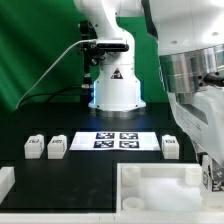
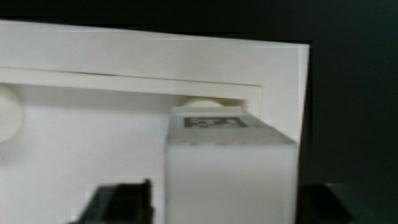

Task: Assemble one leg

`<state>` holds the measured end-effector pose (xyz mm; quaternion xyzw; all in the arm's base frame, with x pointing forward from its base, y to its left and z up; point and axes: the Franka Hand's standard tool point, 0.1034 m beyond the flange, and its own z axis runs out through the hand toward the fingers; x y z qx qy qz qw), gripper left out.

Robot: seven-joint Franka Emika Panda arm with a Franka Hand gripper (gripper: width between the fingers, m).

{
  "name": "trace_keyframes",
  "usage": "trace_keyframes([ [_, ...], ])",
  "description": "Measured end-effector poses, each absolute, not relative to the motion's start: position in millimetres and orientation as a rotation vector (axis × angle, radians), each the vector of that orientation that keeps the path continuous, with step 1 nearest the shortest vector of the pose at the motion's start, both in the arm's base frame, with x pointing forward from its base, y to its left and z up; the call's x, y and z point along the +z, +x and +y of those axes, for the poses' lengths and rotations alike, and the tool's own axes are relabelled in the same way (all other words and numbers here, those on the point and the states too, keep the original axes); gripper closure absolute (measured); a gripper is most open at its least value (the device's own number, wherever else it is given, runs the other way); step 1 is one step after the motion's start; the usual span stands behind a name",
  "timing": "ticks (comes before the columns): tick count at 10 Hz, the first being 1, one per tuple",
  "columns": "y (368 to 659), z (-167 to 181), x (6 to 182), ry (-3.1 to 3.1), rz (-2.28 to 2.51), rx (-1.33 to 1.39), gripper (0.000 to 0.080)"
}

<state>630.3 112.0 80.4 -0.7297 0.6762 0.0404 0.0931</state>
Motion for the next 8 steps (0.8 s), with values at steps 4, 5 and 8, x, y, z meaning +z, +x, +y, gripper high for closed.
trace_keyframes([
  [4,627,128,79.9,-2.673,1.317,0.019,0.0153],
  [5,627,125,79.6,-2.749,1.160,0.003,0.0153],
  [8,634,112,80.6,-2.985,0.430,-0.046,0.0151],
])
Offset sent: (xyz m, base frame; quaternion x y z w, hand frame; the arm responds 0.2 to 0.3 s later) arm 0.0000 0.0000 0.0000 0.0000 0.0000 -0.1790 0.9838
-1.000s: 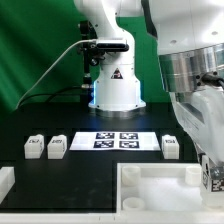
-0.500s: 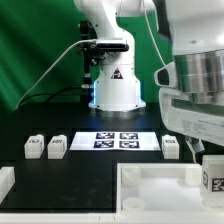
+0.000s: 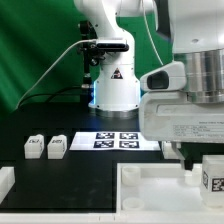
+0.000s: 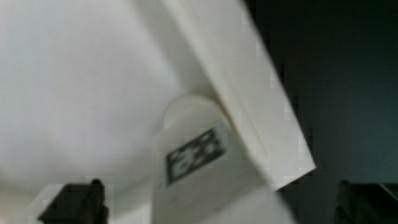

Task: Assemble one leg

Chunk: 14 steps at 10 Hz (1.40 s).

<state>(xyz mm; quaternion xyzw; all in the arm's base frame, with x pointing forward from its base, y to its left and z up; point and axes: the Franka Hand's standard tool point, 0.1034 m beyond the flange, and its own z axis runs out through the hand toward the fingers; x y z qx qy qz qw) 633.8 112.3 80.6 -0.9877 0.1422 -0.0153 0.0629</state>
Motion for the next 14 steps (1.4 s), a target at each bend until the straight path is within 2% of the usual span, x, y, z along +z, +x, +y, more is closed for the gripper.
trace_keyframes([
  [2,638,115,80.6,-3.020,0.191,-0.067,0.0151],
  [3,638,115,80.4,-3.016,0.253,-0.064,0.0239],
  [4,638,115,80.4,-3.014,0.271,-0.063,0.0239],
  [5,638,115,80.4,-2.995,0.406,-0.054,0.0440],
  [6,638,113,79.9,-2.970,0.568,-0.044,0.0505],
  [8,638,111,79.4,-2.894,0.878,-0.025,0.0505],
  [11,635,106,77.0,-2.443,1.758,0.053,0.0505],
  [14,631,103,76.1,-2.004,2.206,0.126,0.0505],
])
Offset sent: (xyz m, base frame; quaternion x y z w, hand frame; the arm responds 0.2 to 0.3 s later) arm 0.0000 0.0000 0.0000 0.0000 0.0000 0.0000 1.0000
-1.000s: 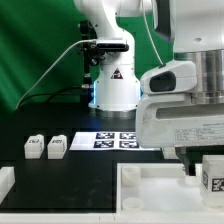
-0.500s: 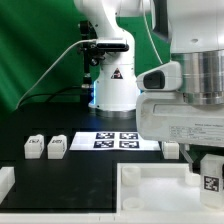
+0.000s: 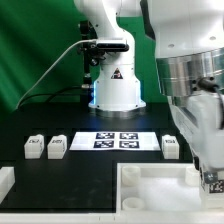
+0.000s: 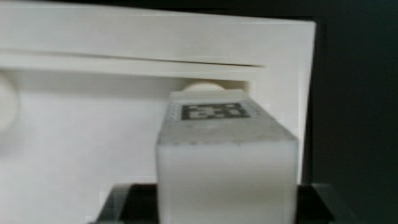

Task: Assemble one leg

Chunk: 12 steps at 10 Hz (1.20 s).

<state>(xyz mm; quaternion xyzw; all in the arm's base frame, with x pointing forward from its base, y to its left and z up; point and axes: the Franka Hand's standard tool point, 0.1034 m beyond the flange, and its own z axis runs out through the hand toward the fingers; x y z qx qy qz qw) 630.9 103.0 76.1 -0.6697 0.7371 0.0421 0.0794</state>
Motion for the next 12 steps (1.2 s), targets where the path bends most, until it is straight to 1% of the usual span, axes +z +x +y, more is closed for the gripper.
trace_keyframes([
  [3,630,104,75.2,-2.009,2.203,0.128,0.0496],
  [4,630,105,74.4,-2.090,2.127,0.119,0.0307],
  [5,629,112,73.1,-2.260,1.947,0.110,0.0307],
  [6,630,120,74.7,-2.444,1.707,0.110,0.0186],
  [7,628,125,75.3,-2.576,1.493,0.117,0.0156],
  [9,628,123,74.8,-2.726,1.194,0.086,0.0151],
  [11,627,117,70.4,-2.968,0.620,0.033,0.0150],
  [12,630,114,73.5,-3.026,0.403,0.042,0.0150],
])
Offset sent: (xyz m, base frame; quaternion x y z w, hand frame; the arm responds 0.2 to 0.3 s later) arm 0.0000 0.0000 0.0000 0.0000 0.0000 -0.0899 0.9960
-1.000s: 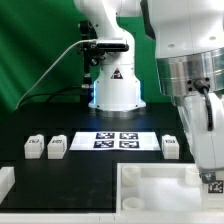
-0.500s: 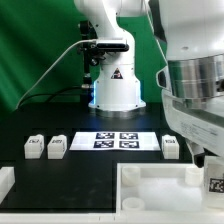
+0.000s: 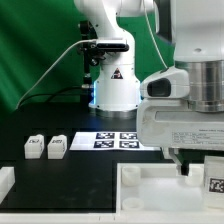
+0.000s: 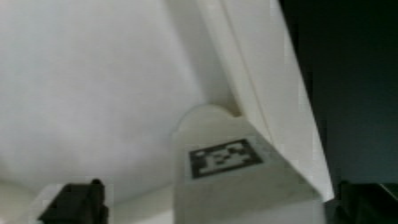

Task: Assemble one leg

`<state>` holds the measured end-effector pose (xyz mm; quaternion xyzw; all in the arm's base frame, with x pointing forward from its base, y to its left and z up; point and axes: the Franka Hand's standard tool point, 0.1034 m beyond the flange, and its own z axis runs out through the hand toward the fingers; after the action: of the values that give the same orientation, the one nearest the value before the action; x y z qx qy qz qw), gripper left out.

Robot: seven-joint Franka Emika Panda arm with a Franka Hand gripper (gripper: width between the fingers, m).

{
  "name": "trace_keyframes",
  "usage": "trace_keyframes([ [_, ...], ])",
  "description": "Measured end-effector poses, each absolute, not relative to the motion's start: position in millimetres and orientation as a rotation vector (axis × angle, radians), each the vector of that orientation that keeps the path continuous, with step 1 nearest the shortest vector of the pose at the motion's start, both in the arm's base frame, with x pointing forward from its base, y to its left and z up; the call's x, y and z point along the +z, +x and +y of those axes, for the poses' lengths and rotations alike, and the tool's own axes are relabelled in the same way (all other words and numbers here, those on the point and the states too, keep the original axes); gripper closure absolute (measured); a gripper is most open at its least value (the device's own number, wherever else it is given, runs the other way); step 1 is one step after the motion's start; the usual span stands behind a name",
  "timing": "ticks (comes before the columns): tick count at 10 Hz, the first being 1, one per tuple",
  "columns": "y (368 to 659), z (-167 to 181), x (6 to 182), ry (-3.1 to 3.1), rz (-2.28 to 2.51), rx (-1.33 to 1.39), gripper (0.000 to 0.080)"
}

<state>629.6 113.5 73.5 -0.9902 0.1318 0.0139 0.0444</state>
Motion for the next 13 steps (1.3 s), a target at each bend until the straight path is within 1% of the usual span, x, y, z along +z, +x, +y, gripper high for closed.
trace_keyframes([
  [1,632.9,111.4,74.8,-3.043,0.268,0.014,0.0150],
  [2,632.5,112.2,74.3,-3.034,0.345,0.019,0.0177],
  [3,632.5,111.9,74.4,-3.033,0.352,0.019,0.0177],
  [5,632.3,113.3,74.3,-2.989,0.611,0.032,0.0509],
  [6,632.3,113.4,74.3,-2.971,0.697,0.036,0.0509],
  [8,632.9,114.5,74.8,-2.846,1.113,0.062,0.0508],
  [11,631.9,115.1,72.0,-2.366,1.919,0.074,0.0508],
  [13,628.9,114.2,71.5,-1.999,2.222,0.062,0.0508],
])
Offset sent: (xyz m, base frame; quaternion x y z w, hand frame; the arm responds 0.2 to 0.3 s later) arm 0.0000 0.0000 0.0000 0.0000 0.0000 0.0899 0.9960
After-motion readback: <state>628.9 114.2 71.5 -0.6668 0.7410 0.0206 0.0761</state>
